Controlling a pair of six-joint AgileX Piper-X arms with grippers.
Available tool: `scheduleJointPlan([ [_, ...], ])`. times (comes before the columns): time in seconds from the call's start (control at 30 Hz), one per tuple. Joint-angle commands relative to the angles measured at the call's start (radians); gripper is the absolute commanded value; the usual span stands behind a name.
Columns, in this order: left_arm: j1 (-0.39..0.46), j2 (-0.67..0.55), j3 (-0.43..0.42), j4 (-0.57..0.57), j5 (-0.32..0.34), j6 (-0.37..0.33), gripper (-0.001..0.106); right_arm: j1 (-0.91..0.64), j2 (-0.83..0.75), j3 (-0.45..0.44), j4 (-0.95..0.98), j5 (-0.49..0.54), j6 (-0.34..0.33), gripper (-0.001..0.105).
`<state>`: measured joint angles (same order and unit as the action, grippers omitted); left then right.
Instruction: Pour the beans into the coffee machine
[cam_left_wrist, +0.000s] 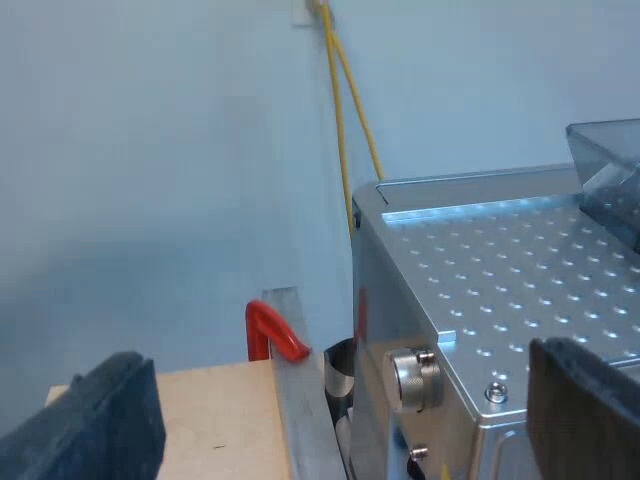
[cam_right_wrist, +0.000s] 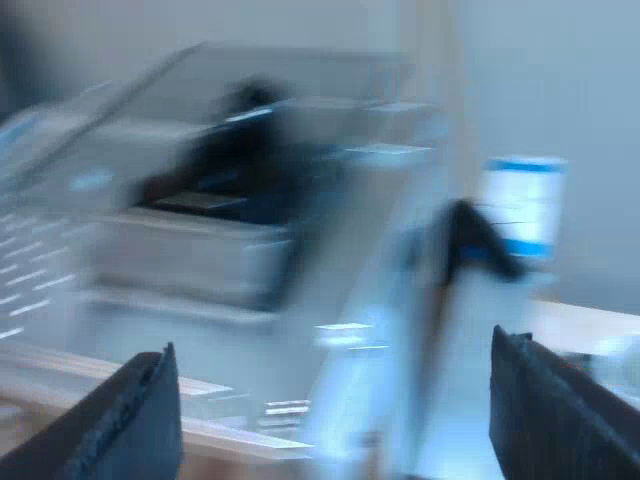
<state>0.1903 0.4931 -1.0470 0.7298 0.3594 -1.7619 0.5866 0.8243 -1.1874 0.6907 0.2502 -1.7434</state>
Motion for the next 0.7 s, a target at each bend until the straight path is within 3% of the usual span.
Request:
scheduleJointPlan([
  [0.03, -0.022, 0.002, -0.004, -0.003, 0.002, -0.013, 0.076, -0.105, -0.044, -0.012, 0.051, -0.035, -0.03, 0.067],
  [0.2, -0.108, 0.006, -0.004, 0.009, -0.004, -0.013, 0.076, -0.39, -0.108, -0.012, 0.166, -0.139, -0.065, 0.067],
  [0.37, -0.126, 0.001, -0.004, 0.035, -0.026, -0.013, 0.076, -0.617, -0.149, -0.012, 0.235, -0.222, -0.105, 0.067],
  [0.53, -0.126, -0.056, -0.004, 0.037, -0.068, -0.013, 0.076, -0.657, -0.216, -0.009, 0.242, -0.217, -0.095, 0.067],
  [0.7, -0.126, -0.176, -0.004, 0.104, -0.102, 0.041, 0.076, -0.627, -0.321, -0.009, 0.324, -0.24, -0.17, 0.067],
])
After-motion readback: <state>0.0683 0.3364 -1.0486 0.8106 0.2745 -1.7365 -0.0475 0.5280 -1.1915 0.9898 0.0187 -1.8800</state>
